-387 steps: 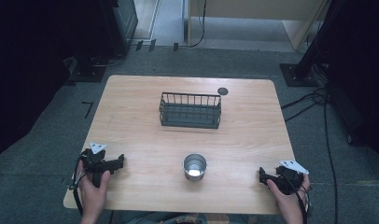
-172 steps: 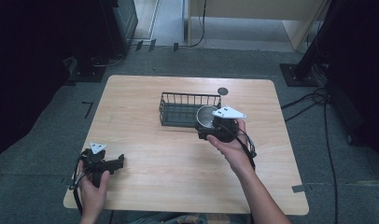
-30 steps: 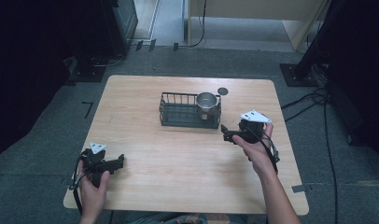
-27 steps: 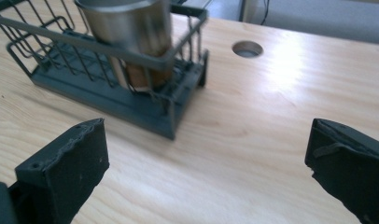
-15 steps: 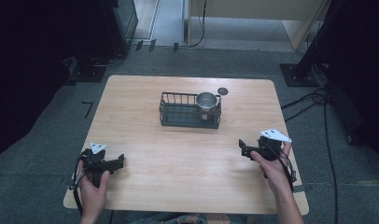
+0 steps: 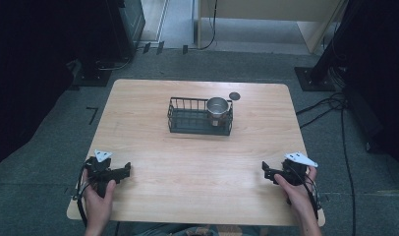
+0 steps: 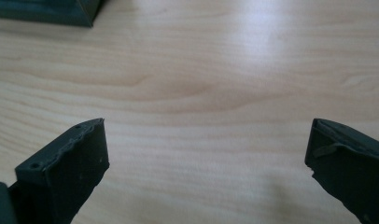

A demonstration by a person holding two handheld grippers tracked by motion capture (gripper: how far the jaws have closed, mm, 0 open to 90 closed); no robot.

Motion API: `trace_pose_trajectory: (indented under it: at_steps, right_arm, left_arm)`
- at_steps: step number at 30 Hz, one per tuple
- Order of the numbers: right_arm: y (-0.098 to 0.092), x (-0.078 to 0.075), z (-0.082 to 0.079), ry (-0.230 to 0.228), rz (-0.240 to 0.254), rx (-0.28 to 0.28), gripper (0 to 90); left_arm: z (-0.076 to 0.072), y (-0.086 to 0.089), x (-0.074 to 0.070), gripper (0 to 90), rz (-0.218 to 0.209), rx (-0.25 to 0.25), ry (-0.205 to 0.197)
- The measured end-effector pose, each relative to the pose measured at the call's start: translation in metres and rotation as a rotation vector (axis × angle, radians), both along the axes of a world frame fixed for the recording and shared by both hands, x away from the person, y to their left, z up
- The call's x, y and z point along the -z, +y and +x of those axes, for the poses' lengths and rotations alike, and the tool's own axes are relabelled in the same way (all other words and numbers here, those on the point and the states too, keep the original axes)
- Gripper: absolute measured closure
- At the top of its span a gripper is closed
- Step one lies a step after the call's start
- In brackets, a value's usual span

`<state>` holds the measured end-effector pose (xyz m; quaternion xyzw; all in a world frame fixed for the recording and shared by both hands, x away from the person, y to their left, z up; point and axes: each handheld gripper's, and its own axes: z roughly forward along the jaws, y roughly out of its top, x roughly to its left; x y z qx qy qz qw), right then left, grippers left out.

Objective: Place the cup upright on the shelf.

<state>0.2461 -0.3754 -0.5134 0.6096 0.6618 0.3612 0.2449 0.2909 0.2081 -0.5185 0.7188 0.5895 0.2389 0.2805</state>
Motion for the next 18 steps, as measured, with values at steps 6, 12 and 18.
trace_pose_trajectory:
  at_steps: [6,12,18]
  right_arm:
    - [-0.006,0.009,-0.017,0.026,-0.032,0.016,0.0]
    - [-0.013,0.012,-0.029,0.058,-0.050,0.055,0.0]
    - [-0.009,0.014,-0.034,0.099,-0.094,0.086,0.0]
  left_arm:
    - [0.000,0.000,0.000,0.0,0.000,0.000,0.000]
    - [0.000,0.000,0.000,0.0,0.000,0.001,0.000]
    - [0.000,0.000,0.000,0.0,0.000,0.001,0.000]
